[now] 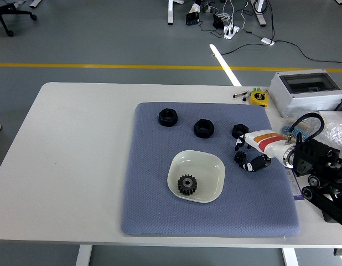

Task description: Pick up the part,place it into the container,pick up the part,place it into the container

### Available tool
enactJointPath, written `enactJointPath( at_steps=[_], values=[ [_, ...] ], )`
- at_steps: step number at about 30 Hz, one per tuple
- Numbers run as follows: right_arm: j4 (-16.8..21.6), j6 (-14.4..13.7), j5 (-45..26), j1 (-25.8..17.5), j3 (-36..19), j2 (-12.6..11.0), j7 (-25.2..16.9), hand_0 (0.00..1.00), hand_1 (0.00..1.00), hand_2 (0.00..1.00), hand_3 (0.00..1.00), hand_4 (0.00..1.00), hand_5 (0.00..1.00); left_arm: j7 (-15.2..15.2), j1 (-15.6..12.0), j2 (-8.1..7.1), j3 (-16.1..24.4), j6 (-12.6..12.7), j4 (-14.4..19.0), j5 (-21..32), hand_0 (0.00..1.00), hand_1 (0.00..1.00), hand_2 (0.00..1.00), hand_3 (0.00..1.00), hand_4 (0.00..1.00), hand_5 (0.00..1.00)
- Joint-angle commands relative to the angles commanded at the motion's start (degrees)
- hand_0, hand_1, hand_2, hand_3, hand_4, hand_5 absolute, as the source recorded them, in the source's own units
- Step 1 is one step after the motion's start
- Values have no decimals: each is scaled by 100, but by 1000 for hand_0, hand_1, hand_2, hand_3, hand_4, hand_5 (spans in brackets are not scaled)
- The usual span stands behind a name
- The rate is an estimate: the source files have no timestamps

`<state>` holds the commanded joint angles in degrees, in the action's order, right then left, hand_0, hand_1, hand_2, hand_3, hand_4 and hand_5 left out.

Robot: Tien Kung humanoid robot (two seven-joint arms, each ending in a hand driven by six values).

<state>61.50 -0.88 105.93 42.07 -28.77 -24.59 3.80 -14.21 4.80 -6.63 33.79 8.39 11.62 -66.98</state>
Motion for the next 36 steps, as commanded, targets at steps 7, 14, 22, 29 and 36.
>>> enactJointPath(
  at_steps=[7,14,22,29,36],
  values=[
    [-77,0,-49,-3,16,-2,-15,425,513,594,566,701,185,-1,25,-4,-4,-9,2,-12,662,538,570,563,639,614],
    [-37,-6,-146,-37,20,-23,-62,396,467,519,522,659,158,-1,27,1,-7,-6,2,-3,662,537,570,563,639,613],
    [-4,32,-183,-45,29,-14,-63,340,433,486,504,650,154,-4,28,5,-3,-4,2,-6,662,539,571,564,639,614],
    [-7,70,-231,-38,1,-37,-34,334,412,471,496,627,151,2,32,1,-18,-2,1,13,665,537,572,563,639,614],
    [-6,61,-265,-45,-50,-66,-14,296,406,467,491,608,156,0,30,0,-17,-6,0,8,662,537,572,562,639,616]
  ],
)
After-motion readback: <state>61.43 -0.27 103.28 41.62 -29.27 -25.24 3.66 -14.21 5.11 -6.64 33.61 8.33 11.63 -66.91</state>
